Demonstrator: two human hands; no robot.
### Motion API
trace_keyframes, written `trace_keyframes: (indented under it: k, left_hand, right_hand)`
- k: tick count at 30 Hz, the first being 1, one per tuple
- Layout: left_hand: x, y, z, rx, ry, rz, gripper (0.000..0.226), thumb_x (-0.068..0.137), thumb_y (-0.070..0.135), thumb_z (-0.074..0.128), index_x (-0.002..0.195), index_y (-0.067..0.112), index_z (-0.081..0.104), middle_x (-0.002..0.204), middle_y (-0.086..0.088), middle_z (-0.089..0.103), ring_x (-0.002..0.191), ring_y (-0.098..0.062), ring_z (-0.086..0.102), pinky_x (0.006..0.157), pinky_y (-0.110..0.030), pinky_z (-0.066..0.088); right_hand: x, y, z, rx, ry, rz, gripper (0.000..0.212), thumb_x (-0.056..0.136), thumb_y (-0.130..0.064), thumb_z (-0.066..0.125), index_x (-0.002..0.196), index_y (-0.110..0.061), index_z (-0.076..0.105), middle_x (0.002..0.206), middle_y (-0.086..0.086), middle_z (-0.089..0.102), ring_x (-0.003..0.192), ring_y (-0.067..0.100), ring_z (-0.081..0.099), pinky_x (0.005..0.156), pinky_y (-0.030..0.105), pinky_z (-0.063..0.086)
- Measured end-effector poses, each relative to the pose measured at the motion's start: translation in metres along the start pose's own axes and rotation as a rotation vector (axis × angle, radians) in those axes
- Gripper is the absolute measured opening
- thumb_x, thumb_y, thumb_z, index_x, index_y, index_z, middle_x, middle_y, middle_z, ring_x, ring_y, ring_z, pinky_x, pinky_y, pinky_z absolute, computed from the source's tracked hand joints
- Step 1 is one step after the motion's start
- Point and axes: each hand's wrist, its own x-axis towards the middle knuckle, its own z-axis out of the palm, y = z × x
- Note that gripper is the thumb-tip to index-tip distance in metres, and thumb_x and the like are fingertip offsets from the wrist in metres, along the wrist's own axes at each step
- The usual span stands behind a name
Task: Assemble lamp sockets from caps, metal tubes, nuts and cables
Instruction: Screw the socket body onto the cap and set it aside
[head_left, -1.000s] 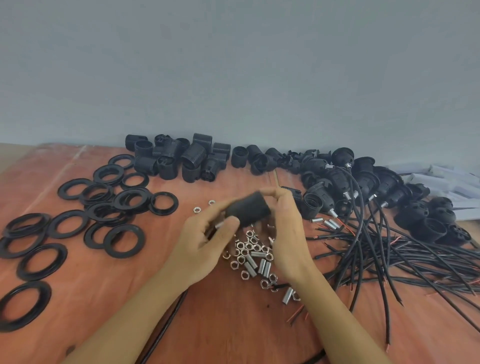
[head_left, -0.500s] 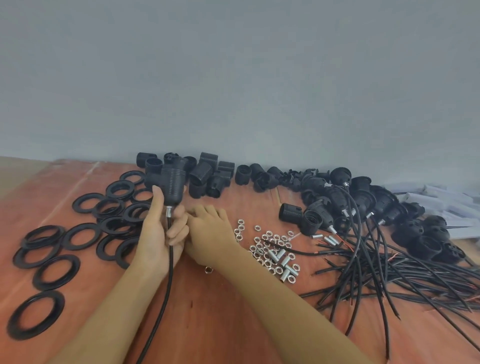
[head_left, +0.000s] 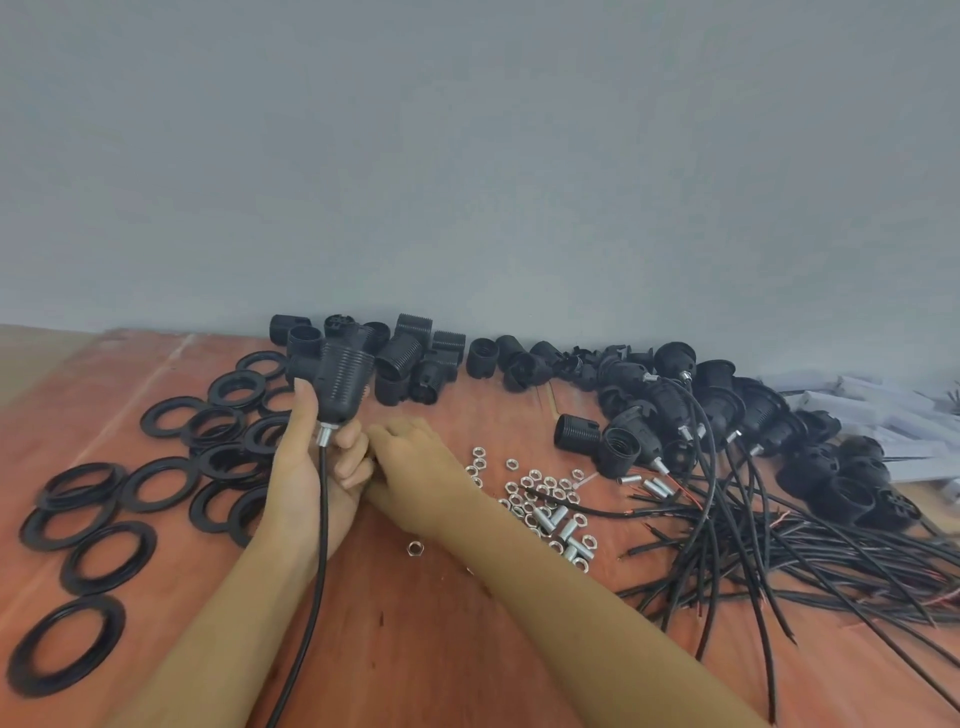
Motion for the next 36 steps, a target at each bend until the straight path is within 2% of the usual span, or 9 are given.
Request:
trace_keyframes:
  k: [4, 9, 13, 16, 22, 25, 29, 32, 36]
  left_hand:
    - [-0.008, 0.000, 0.009, 0.042, -0.040, 0.022, 0.040, 0.096, 0.053, 0.037, 0.092, 0.019, 0.058, 0.058, 0.010, 0.061, 0.047, 0.001, 0.058, 0.041, -0.014, 0.046]
    - [-0.011, 0.000, 0.011, 0.020, -0.110, 0.056, 0.038, 0.089, 0.051, 0.045, 0.091, 0.018, 0.062, 0.056, 0.006, 0.038, 0.040, -0.004, 0.031, 0.037, -0.015, 0.024]
    - [-0.011, -0.001, 0.013, 0.060, -0.118, 0.065, 0.037, 0.088, 0.049, 0.044, 0.084, 0.015, 0.056, 0.053, 0.007, 0.042, 0.037, -0.004, 0.033, 0.034, -0.015, 0.027]
    - [-0.011, -0.001, 0.014, 0.061, -0.106, 0.055, 0.037, 0.086, 0.048, 0.044, 0.082, 0.013, 0.054, 0.051, 0.006, 0.043, 0.035, -0.004, 0.034, 0.033, -0.015, 0.028]
    - [-0.015, -0.002, 0.017, 0.083, -0.121, 0.071, 0.035, 0.087, 0.046, 0.045, 0.083, 0.012, 0.054, 0.052, 0.005, 0.041, 0.038, -0.004, 0.033, 0.036, -0.016, 0.025]
    - [-0.016, -0.002, 0.018, 0.080, -0.109, 0.065, 0.036, 0.086, 0.044, 0.045, 0.076, 0.011, 0.053, 0.051, 0.003, 0.041, 0.037, -0.005, 0.033, 0.035, -0.017, 0.024]
    - [-0.016, -0.003, 0.017, 0.101, -0.137, 0.071, 0.035, 0.086, 0.044, 0.046, 0.079, 0.011, 0.055, 0.050, 0.004, 0.040, 0.038, -0.004, 0.033, 0.034, -0.015, 0.028]
    - [-0.014, -0.005, 0.013, 0.133, -0.156, 0.095, 0.032, 0.088, 0.044, 0.049, 0.078, 0.015, 0.060, 0.053, 0.004, 0.042, 0.039, -0.004, 0.034, 0.036, -0.015, 0.029]
    - [-0.013, -0.008, 0.010, 0.278, -0.177, 0.134, 0.031, 0.083, 0.044, 0.067, 0.075, 0.014, 0.063, 0.052, 0.000, 0.043, 0.040, -0.007, 0.034, 0.037, -0.017, 0.028]
  right_hand:
    - [-0.013, 0.008, -0.004, -0.085, 0.063, 0.092, 0.036, 0.089, -0.038, 0.059, 0.114, -0.013, 0.058, 0.110, 0.008, 0.060, 0.106, 0.030, 0.050, 0.088, 0.040, 0.037]
    - [-0.021, 0.014, -0.008, 0.018, -0.010, 0.206, 0.061, 0.084, -0.055, 0.066, 0.131, -0.017, 0.055, 0.124, 0.011, 0.057, 0.116, 0.032, 0.047, 0.094, 0.042, 0.035]
    - [-0.019, 0.016, -0.011, 0.153, -0.023, 0.265, 0.040, 0.078, -0.054, 0.071, 0.083, -0.015, 0.062, 0.083, 0.005, 0.058, 0.089, 0.030, 0.054, 0.073, 0.036, 0.037]
    - [-0.020, 0.015, -0.009, 0.102, -0.002, 0.257, 0.045, 0.078, -0.054, 0.070, 0.093, -0.013, 0.062, 0.095, 0.008, 0.056, 0.092, 0.028, 0.049, 0.075, 0.034, 0.034]
    - [-0.031, 0.016, -0.002, 0.178, 0.168, 0.196, 0.042, 0.082, -0.041, 0.072, 0.104, -0.012, 0.052, 0.108, 0.005, 0.059, 0.099, 0.024, 0.049, 0.071, 0.028, 0.029]
    - [-0.032, 0.019, -0.002, 0.181, 0.156, 0.225, 0.053, 0.081, -0.048, 0.073, 0.118, -0.015, 0.055, 0.116, 0.002, 0.059, 0.106, 0.023, 0.048, 0.087, 0.029, 0.036]
    - [-0.039, 0.017, -0.001, 0.068, 0.217, 0.127, 0.043, 0.085, -0.046, 0.068, 0.114, -0.015, 0.061, 0.112, 0.006, 0.051, 0.093, 0.025, 0.052, 0.083, 0.038, 0.043]
    - [-0.047, 0.013, 0.000, 0.207, 0.345, 0.079, 0.026, 0.090, -0.026, 0.066, 0.107, -0.007, 0.064, 0.116, 0.010, 0.051, 0.080, 0.021, 0.059, 0.069, 0.042, 0.054]
    - [-0.054, 0.025, -0.015, 0.520, 0.641, 0.227, 0.025, 0.093, -0.010, 0.066, 0.115, -0.020, 0.069, 0.113, -0.008, 0.069, 0.094, 0.000, 0.064, 0.087, 0.024, 0.054]
